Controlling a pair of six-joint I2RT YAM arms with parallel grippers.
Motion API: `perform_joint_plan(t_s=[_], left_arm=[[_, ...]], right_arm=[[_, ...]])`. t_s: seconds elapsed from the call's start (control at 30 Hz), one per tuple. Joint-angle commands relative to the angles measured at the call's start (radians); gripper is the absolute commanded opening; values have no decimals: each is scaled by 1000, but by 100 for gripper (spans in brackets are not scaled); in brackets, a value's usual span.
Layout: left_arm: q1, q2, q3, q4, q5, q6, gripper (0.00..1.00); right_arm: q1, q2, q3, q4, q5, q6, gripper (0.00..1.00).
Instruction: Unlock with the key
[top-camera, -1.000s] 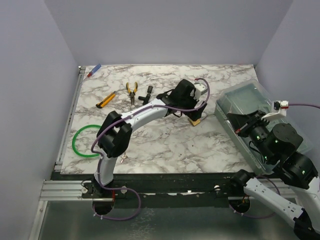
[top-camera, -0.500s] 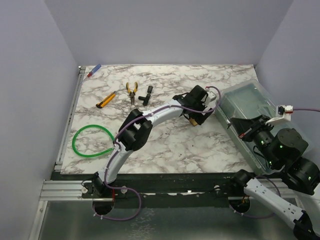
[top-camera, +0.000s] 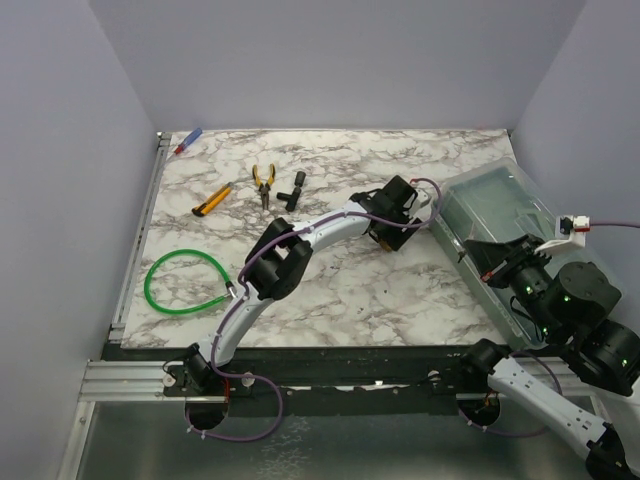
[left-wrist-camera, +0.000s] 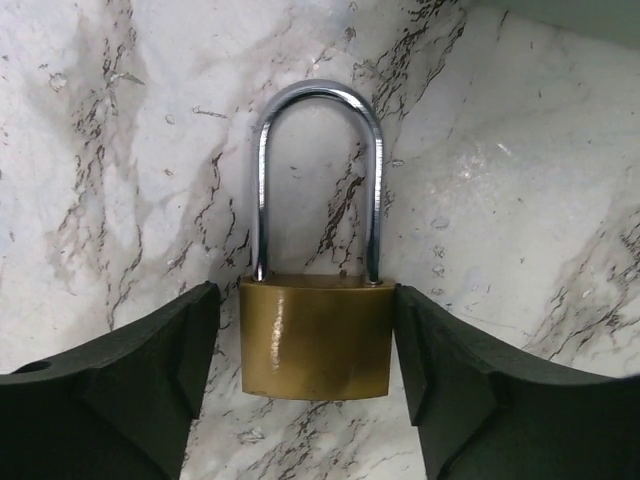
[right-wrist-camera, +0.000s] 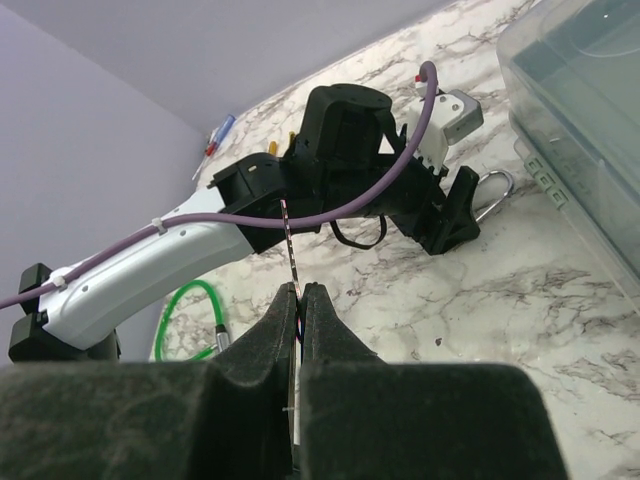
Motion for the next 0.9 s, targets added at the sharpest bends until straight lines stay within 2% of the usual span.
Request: perform_joint_plan(t_s=[0.0, 0.13, 0.2, 0.3, 0.53, 0.87], left_arm=[[-12, 9, -18, -38, -9, -14, 64], [-13, -8, -40, -39, -6, -46, 35], [-13, -25, -60, -39, -13, -68, 27], [-13, -63, -100, -39, -49, -125, 21], [-13, -210, -255, -38, -236, -383, 17], [-10, -443, -561, -37, -360, -789, 18]], right_arm=[[3, -10, 19, -25, 27, 6, 1], [3, -5, 15, -19, 23, 11, 1], [3, -3, 12, -16, 21, 12, 1], [3, -2, 9, -11, 20, 17, 1], [3, 15, -8, 10, 10, 25, 1], [2, 59, -65, 72, -42, 54, 1]])
